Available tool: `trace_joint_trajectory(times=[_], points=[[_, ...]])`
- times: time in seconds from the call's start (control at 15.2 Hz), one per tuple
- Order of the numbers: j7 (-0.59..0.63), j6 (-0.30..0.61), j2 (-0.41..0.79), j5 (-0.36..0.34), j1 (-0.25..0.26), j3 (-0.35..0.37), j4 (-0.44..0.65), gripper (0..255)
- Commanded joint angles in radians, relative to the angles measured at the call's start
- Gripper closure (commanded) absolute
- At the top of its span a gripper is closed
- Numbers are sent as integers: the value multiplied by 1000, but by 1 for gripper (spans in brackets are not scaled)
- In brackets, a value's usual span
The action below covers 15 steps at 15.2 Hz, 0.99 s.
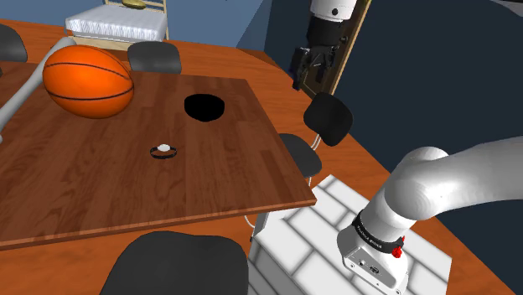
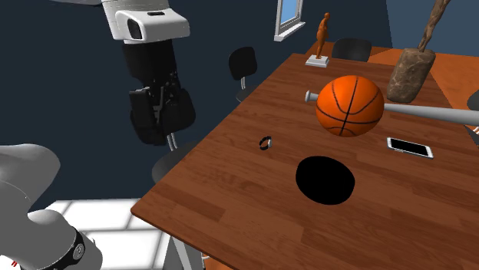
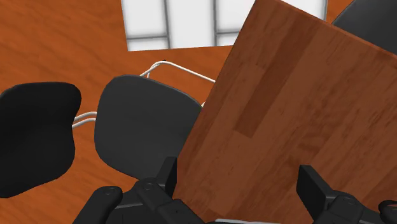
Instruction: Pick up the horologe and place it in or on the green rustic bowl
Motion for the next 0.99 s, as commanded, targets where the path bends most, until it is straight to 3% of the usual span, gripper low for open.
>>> trace_joint_trajectory(times=[0.0, 0.46, 0.92], points=[[49, 38, 40, 9, 2, 41, 1, 0], [236, 166, 236, 2, -5, 193, 55, 0], [451, 255, 493, -93, -25, 338, 180, 0]])
